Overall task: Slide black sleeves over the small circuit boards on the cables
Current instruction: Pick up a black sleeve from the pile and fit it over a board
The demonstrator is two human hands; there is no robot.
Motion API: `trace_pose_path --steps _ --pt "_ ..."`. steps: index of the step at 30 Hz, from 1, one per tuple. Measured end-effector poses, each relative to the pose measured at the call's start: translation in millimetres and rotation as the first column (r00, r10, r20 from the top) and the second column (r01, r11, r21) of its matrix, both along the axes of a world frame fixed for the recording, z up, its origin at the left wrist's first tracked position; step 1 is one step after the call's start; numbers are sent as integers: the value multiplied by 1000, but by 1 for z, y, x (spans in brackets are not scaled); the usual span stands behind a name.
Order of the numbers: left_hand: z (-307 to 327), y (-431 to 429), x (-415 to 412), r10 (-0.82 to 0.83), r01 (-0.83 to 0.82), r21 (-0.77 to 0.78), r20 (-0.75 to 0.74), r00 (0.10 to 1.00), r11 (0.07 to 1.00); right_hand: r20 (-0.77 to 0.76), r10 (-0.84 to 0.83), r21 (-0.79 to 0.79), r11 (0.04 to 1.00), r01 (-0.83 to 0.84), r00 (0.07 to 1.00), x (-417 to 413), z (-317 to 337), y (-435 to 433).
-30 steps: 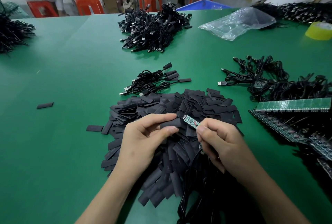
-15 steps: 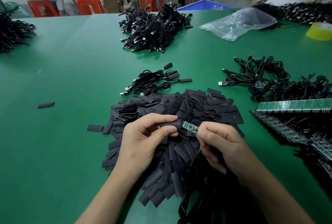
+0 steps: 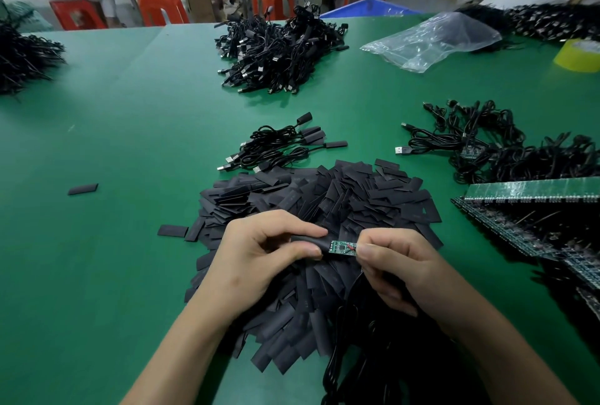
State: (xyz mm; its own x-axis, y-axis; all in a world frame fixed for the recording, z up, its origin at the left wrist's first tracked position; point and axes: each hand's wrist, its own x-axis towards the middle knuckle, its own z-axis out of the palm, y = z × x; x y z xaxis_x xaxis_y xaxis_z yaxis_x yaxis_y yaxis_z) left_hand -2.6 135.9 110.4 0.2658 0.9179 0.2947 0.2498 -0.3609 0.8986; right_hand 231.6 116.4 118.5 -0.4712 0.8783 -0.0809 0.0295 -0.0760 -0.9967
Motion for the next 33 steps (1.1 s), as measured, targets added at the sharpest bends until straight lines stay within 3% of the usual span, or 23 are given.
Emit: trace_pose_path --steps 6,11,17,28,33 --pt "1 -2 -2 -102 104 -133 21 995 986 19 21 -21 1000 -21 1000 2 1 1" --pt "1 -3 0 -17 18 6 -98 995 1000 17 39 -20 999 -39 999 1 -1 1" --pt "0 -6 8 -60 80 151 -135 989 985 77 63 0 998 -63 995 -2 -2 -1" --pt "-2 -8 12 -66 71 163 -36 997 984 67 84 -1 996 -84 994 1 4 -2" --pt "-1 -9 12 -77 86 177 -57 995 980 69 85 -3 996 -85 994 0 4 -3"
